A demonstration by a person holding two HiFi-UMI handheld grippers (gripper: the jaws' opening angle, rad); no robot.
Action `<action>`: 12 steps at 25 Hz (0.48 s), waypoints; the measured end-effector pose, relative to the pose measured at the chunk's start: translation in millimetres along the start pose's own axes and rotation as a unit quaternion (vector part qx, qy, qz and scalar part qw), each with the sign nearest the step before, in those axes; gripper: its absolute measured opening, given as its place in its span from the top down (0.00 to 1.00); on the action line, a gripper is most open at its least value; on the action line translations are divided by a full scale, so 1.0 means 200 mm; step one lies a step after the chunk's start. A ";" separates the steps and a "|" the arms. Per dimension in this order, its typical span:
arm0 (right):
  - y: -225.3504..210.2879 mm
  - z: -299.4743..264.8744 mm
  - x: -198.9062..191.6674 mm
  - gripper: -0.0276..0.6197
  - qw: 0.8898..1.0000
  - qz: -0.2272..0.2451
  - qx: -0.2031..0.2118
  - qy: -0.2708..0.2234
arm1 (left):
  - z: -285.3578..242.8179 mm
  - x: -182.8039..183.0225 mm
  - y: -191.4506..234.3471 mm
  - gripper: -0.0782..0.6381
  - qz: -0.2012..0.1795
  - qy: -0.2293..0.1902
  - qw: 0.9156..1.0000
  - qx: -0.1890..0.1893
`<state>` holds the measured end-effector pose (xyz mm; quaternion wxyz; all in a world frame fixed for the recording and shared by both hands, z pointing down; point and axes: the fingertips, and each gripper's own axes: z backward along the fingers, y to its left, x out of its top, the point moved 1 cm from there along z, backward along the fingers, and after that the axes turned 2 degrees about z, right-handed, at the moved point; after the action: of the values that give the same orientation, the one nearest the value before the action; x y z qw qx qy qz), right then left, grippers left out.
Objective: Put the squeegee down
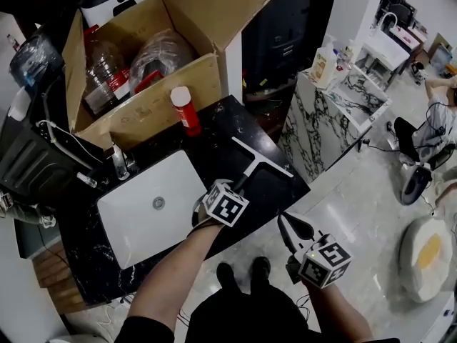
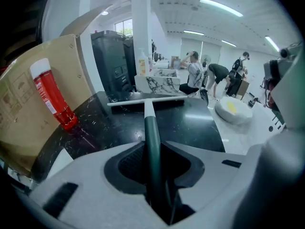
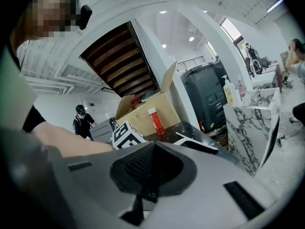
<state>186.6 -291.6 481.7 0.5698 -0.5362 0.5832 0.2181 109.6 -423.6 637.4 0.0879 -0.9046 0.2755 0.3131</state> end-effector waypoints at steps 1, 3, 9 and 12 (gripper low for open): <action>0.00 0.00 0.00 0.95 1.000 -0.001 0.000 0.000 | -0.01 -0.01 0.01 0.75 -0.010 0.007 1.000 0.004; 0.01 0.01 0.01 0.95 1.000 -0.009 0.003 0.000 | -0.02 -0.02 0.01 0.75 -0.028 0.018 0.999 0.011; -0.01 0.03 0.03 0.95 1.000 -0.010 0.005 -0.009 | -0.05 0.00 -0.03 0.59 -0.020 0.020 1.000 -0.012; -0.03 0.04 0.03 0.95 1.000 0.001 0.005 -0.005 | -0.01 0.05 -0.02 0.55 -0.024 -0.002 1.000 0.006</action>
<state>196.0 -288.7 476.4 0.5752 -0.5319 0.5819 0.2184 119.0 -424.0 633.1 0.1013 -0.9098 0.2553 0.3112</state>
